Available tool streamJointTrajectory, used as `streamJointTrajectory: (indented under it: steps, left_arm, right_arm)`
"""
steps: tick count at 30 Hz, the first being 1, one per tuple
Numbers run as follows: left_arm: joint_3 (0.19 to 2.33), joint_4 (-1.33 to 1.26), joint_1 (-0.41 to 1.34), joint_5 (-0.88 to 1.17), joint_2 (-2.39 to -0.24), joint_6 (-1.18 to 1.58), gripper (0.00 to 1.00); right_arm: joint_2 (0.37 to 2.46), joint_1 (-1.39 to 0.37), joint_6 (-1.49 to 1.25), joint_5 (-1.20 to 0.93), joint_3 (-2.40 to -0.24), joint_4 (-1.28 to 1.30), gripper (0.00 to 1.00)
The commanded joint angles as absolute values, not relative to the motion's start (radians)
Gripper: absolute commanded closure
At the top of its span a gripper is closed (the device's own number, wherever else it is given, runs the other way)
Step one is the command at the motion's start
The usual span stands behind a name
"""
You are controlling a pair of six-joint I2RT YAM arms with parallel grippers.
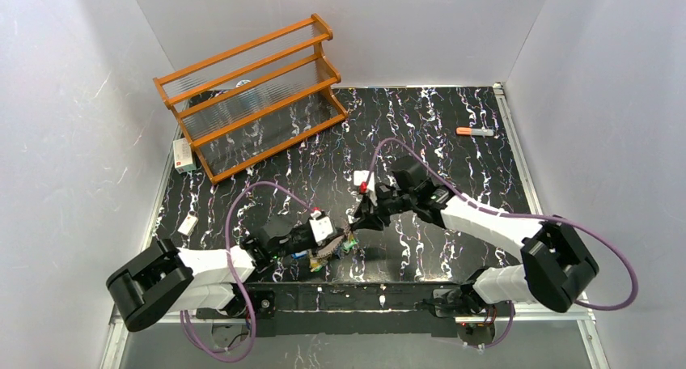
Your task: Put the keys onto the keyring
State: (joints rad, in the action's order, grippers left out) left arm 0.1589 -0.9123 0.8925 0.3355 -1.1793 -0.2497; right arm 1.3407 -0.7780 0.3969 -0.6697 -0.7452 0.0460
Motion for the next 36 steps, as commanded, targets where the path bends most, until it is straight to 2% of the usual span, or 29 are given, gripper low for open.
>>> streamJointTrajectory:
  steps: [1, 11, 31, 36]
  left_arm:
    - [0.110, -1.015, 0.895, 0.285, -1.100, -0.206, 1.00]
    - [0.020, -1.234, 0.894, 0.227, -1.003, -0.139, 1.00]
    - [0.028, -1.253, 0.895, 0.243, -1.048, -0.130, 1.00]
    - [0.028, -1.253, 0.895, 0.241, -1.046, -0.131, 1.00]
  right_arm:
    - [1.255, -0.738, 0.337, -0.812, -0.686, -0.177, 0.57]
    - [1.235, -0.728, 0.314, -0.934, -0.668, -0.257, 0.61]
    - [1.366, -0.766, 0.290, -0.876, -0.757, -0.253, 0.67]
    - [1.382, -0.766, 0.313, -0.870, -0.770, -0.223, 0.86]
